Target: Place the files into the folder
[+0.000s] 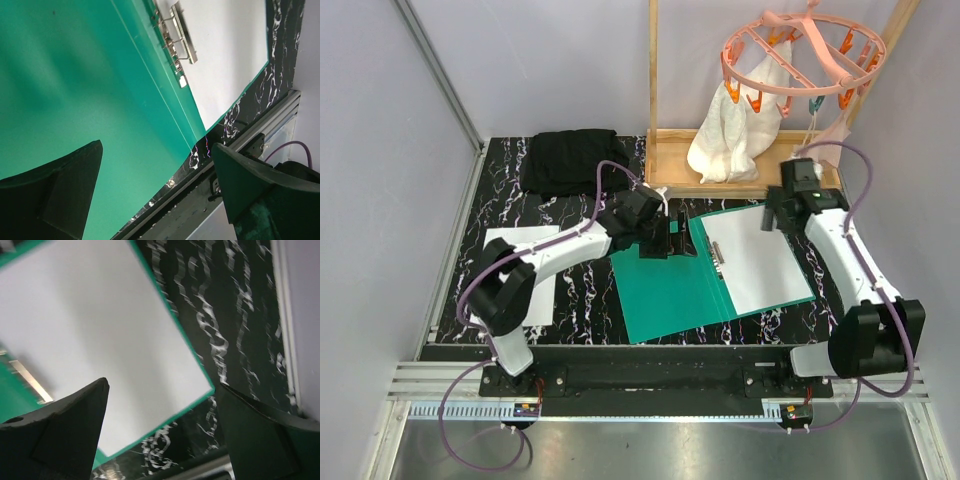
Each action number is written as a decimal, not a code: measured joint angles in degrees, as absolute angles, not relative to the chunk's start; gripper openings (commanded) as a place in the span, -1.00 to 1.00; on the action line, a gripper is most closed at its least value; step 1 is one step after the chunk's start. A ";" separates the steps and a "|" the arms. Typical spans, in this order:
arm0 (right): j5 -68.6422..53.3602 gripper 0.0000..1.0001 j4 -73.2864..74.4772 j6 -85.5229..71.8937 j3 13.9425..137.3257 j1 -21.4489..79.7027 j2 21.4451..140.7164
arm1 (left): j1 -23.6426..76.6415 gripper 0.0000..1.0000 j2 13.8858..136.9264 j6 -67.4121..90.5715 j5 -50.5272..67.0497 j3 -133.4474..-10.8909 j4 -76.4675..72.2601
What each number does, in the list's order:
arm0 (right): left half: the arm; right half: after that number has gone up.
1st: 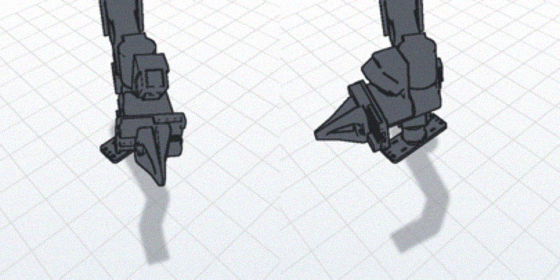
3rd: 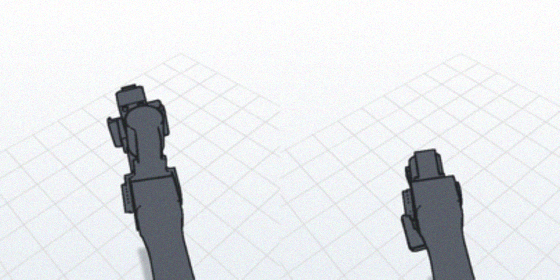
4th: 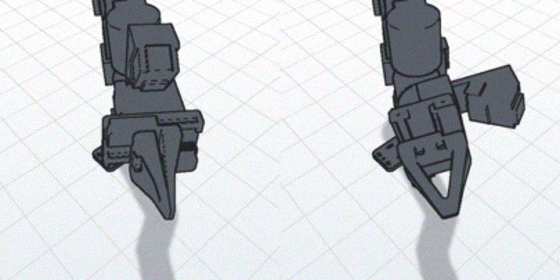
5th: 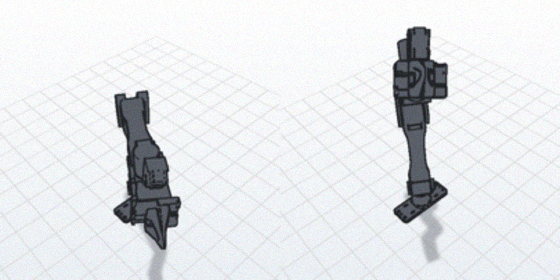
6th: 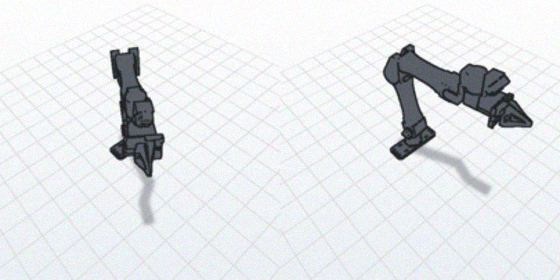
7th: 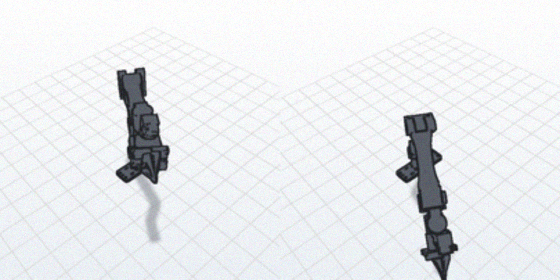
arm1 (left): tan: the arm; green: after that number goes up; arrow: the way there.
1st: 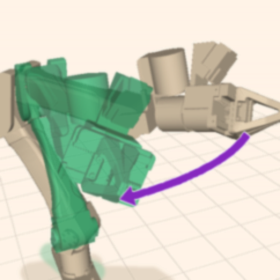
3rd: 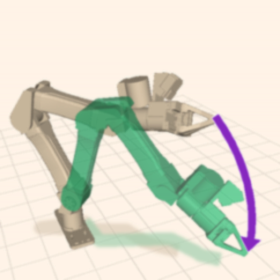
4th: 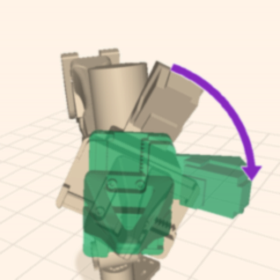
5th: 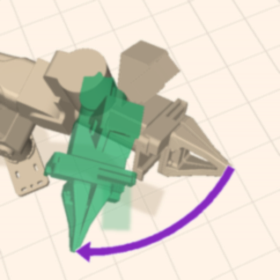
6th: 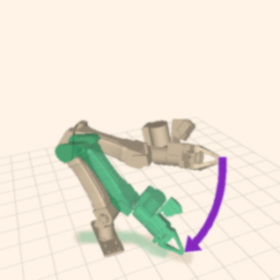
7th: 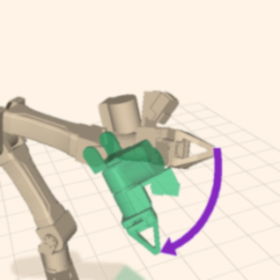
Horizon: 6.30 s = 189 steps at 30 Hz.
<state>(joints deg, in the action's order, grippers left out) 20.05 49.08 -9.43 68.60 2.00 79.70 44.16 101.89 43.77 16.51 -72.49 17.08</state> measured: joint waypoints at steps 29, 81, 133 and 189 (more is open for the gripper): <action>16.19 -0.01 41.60 -10.31 87.18 29.04 114.41 | 42.72 0.97 83.92 40.23 13.13 -58.35 12.73; 17.63 -0.77 40.10 -10.37 86.63 28.97 117.08 | 42.00 0.98 84.86 38.19 13.74 -58.35 12.27; -8.47 0.26 45.15 -27.05 65.17 19.79 82.52 | 41.69 0.92 103.88 48.01 20.53 -64.75 2.83; -26.41 -1.00 34.09 -43.31 51.55 11.07 87.07 | 44.27 0.54 108.44 48.69 20.67 -70.19 4.01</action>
<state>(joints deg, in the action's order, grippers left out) -26.41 34.09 -43.31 51.55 11.07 87.07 44.27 108.44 48.69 20.67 -70.19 4.01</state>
